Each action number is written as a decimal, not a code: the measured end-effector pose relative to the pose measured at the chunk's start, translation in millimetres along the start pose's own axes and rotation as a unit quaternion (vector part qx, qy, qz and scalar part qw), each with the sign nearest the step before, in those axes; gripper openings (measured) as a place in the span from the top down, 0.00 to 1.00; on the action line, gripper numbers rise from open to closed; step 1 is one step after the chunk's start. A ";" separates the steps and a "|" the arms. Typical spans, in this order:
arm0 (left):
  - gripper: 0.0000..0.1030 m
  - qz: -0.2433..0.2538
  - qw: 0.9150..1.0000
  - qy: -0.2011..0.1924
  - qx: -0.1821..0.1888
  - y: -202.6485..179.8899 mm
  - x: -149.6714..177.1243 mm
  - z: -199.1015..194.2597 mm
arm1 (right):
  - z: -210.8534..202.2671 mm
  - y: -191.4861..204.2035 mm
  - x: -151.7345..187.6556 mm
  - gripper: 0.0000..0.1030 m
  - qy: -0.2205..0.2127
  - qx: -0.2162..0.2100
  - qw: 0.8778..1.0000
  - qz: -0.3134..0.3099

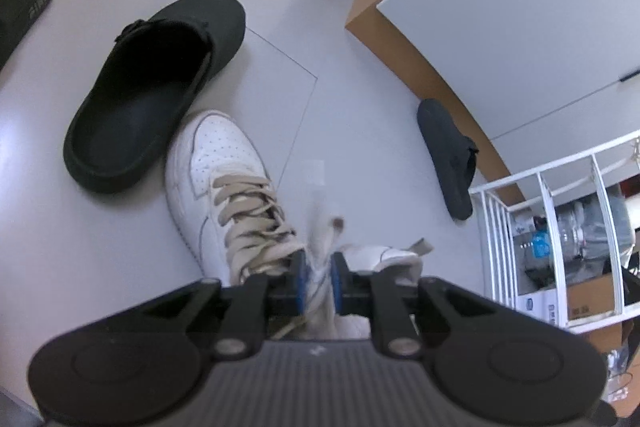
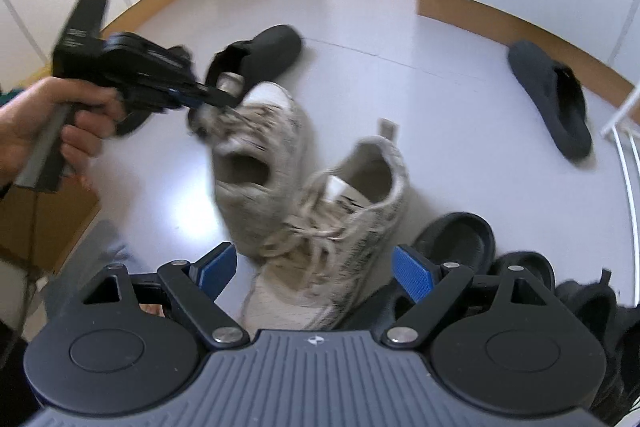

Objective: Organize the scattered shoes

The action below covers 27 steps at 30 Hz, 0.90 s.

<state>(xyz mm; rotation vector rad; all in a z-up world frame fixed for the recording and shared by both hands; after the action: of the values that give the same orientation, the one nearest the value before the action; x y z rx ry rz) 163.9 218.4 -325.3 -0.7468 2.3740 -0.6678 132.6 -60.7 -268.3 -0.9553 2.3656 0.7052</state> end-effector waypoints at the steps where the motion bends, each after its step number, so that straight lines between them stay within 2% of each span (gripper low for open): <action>1: 0.79 -0.002 1.000 -0.005 0.008 0.0 -0.6 -2.0 | 5.7 9.9 -1.0 0.14 0.005 0.002 1.000 -0.002; 2: 0.71 -0.003 1.000 -0.010 0.015 0.0 -1.2 -4.1 | 11.5 19.9 -1.9 0.14 0.010 0.004 1.000 -0.004; 4: 0.63 -0.001 1.000 -0.017 0.026 -0.5 -3.4 -8.1 | 24.3 33.5 -3.2 0.14 0.020 -0.002 1.000 0.021; 9: 0.51 -0.002 0.999 -0.034 0.031 6.7 -12.2 -14.4 | 48.6 56.1 -11.0 0.14 0.019 0.004 0.996 0.089; 10: 0.49 -0.002 0.999 -0.036 0.031 8.7 -13.4 -15.5 | 57.0 59.5 -14.9 0.14 0.018 0.009 0.992 0.122; 11: 0.49 -0.002 0.999 -0.038 0.031 11.3 -14.7 -17.2 | 57.6 60.4 -14.9 0.14 0.018 0.010 0.992 0.127; 12: 0.48 -0.004 0.999 -0.040 0.031 13.4 -16.0 -18.4 | 65.7 59.2 -18.1 0.14 0.016 0.006 0.982 0.191; 13: 0.46 -0.008 0.999 -0.042 0.031 16.5 -17.5 -19.6 | 67.0 59.8 -18.3 0.14 0.015 0.006 0.980 0.198; 16: 0.45 -0.022 0.998 -0.050 0.031 28.1 -21.9 -24.4 | 78.7 57.1 -21.2 0.14 -0.006 0.016 0.956 0.293; 17: 0.44 -0.026 0.998 -0.053 0.030 32.6 -23.5 -26.2 | 80.3 57.8 -21.3 0.14 -0.009 0.017 0.952 0.304; 19: 0.43 -0.026 0.998 -0.057 0.024 39.4 -25.1 -28.4 | 88.7 57.3 -18.5 0.14 -0.018 0.031 0.937 0.347; 21: 0.43 -0.022 0.998 -0.056 0.015 46.0 -24.7 -30.2 | 92.9 56.0 -15.5 0.14 -0.017 0.039 0.930 0.366; 23: 0.43 -0.022 0.998 -0.053 0.006 53.3 -22.3 -31.5 | 99.7 55.8 -8.0 0.14 -0.014 0.047 0.917 0.397; 27: 0.43 -0.034 0.998 -0.045 -0.012 68.8 -16.0 -31.8 | 112.4 58.0 -1.7 0.14 -0.013 0.055 0.905 0.421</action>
<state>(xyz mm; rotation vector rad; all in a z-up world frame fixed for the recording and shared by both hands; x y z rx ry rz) 130.5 287.2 -337.6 -0.8534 2.2877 -0.6214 118.5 45.7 -335.2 0.1858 2.7193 0.8460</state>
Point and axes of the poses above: each gripper's, at about its wrist camera, not at the fingertips, and z roughly the way its jaws point, y to its left, x to its underside, the point moved 9 cm from there along z, roughly the way its jaws point, and after that the axes turned 5 degrees about -y, right-handed, at the moved point
